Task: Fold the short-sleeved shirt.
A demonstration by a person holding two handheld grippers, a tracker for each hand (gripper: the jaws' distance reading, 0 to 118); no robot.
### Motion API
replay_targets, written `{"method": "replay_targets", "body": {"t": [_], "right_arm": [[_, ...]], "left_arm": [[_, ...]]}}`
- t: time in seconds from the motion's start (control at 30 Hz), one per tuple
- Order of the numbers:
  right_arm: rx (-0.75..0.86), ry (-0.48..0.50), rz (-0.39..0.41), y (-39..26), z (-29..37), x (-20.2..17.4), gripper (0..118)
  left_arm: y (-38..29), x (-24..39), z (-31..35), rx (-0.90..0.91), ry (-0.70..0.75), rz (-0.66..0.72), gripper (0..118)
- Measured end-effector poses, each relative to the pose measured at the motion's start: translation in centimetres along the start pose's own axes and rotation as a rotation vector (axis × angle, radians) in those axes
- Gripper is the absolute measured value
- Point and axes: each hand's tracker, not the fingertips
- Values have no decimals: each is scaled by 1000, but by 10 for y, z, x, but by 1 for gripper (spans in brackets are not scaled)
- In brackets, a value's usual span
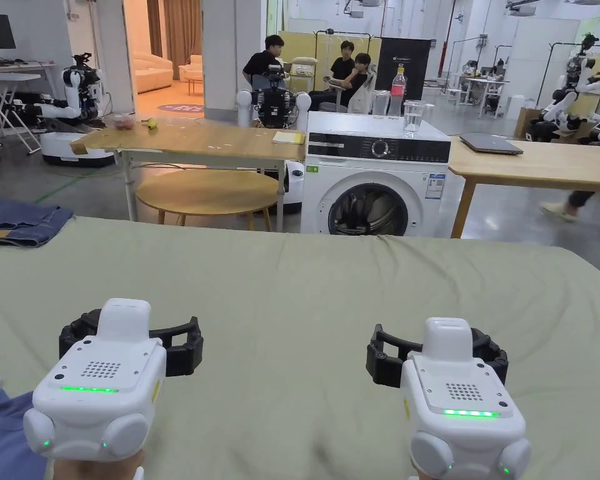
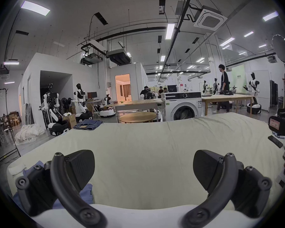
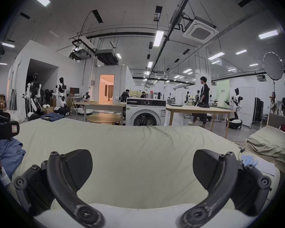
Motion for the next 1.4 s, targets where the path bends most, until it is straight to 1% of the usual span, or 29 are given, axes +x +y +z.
{"method": "replay_targets", "body": {"t": [0.27, 0.37, 0.5, 0.57, 0.63, 0.73, 0.9, 1.03, 1.2, 1.3, 1.33, 1.37, 1.4], "right_arm": [[-8, -11, -12, -4, 0, 2, 118], [-10, -31, -13, -4, 1, 4, 118], [-20, -33, -98, 2, 2, 13, 118], [-17, -39, -104, 4, 2, 15, 118], [-16, -47, -87, 4, 2, 14, 118], [-23, -33, -47, 5, 1, 13, 118], [-32, -16, -6, 3, 4, 5, 118], [-16, -15, 16, 2, 7, -1, 118], [0, 1, 19, 4, 11, -6, 117], [8, -2, 1, 6, 12, -7, 104], [10, -4, -10, 7, 12, -6, 96], [12, -7, -21, 7, 13, -6, 86], [13, -9, -28, 8, 13, -6, 73]], "left_arm": [[3, -1, 0, -9, -16, 0, 118], [4, 0, 0, -19, -21, -1, 113], [6, -6, 1, -27, -39, 61, 112], [6, -6, 1, -29, -32, 70, 112], [6, -7, 1, -31, -23, 73, 112], [7, -6, 3, -21, -16, 79, 112], [8, -6, 5, 1, -8, 78, 112], [10, -4, 8, 15, -17, 65, 112], [10, -1, 11, 28, 1, 39, 112], [10, 0, 14, 37, -9, 45, 112], [10, 0, 15, 41, -11, 45, 110], [9, 1, 17, 51, -11, 42, 104], [8, 2, 19, 64, -9, 38, 94]]}}
